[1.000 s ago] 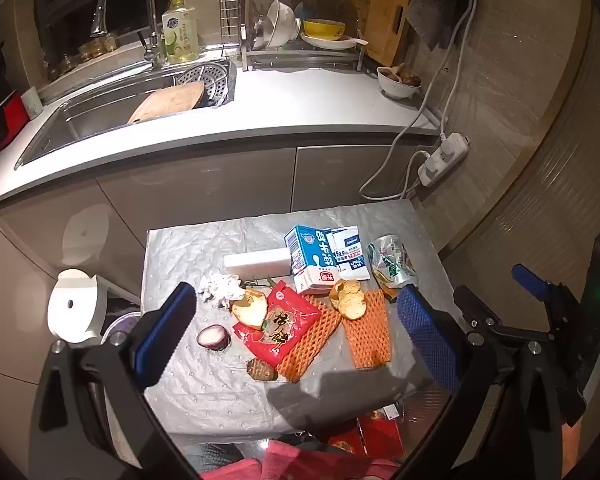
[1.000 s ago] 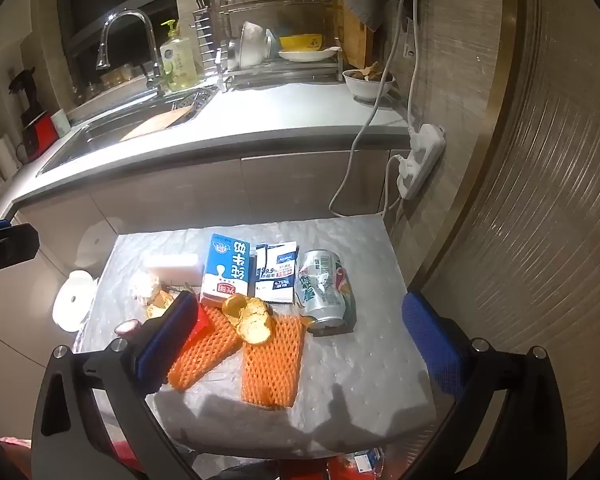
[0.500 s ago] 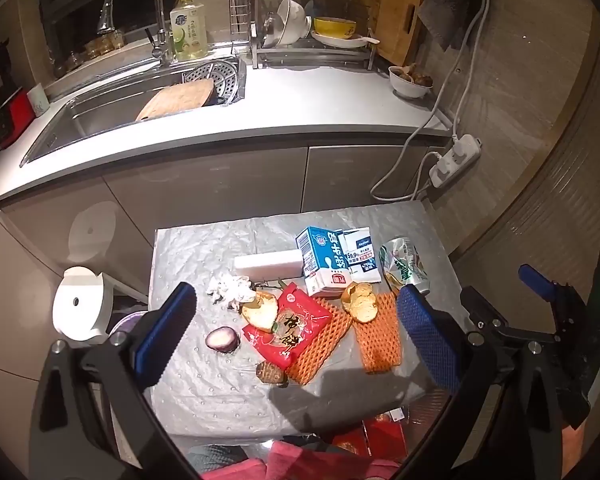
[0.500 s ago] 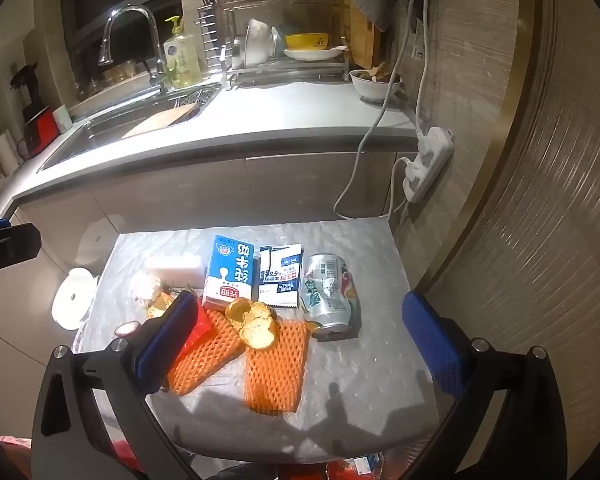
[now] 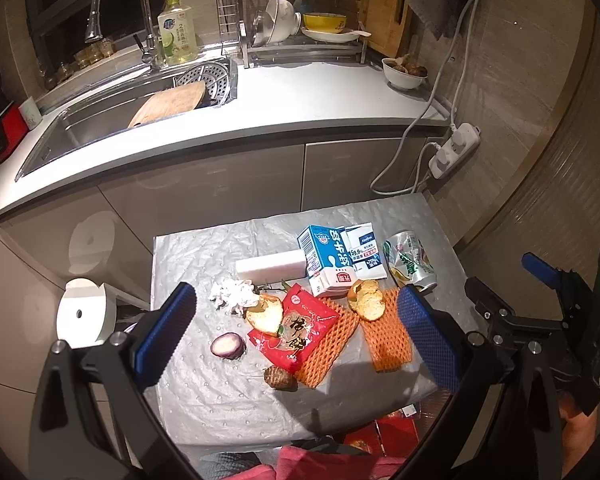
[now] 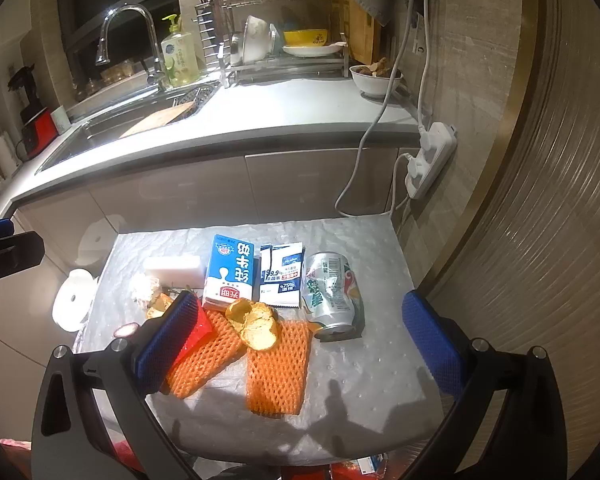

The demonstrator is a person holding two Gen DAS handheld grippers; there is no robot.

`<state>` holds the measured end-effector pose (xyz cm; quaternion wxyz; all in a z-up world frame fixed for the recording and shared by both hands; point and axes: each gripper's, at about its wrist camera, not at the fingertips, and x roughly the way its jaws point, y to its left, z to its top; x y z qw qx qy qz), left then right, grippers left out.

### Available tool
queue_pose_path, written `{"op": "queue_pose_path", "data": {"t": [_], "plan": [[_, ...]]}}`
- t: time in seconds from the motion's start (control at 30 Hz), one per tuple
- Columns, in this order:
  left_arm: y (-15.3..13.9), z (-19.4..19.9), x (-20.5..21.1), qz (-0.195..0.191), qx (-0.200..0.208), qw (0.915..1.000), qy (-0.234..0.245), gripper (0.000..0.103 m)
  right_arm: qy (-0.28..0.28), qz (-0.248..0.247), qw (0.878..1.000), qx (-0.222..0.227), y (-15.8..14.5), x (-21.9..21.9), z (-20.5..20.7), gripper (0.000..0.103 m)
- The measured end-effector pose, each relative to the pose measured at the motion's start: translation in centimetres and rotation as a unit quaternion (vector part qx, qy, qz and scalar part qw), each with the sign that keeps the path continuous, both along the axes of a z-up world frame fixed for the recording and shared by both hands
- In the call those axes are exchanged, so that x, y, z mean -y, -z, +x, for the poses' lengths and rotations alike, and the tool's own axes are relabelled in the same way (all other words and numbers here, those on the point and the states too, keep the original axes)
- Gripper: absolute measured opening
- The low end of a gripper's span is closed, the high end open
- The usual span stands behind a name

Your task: Collect trash

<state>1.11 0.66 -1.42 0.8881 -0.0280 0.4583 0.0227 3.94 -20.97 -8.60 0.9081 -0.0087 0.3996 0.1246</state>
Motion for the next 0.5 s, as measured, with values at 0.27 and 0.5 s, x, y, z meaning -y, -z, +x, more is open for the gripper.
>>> {"op": "queue_pose_path", "data": {"t": [0.27,0.5], "plan": [[2.8,0.5,-1.7,0.017,-0.007,0.9998,0.006,0.097,0.000,-0.021,1.000,-0.022,2.8,0.6,2.1,0.101],[6.6,1.5,-3.6,0.021,-0.033,0.9991,0.016,0.097,-0.021,-0.062,0.996,-0.053,7.8,-0.3,6.6,0.101]]}}
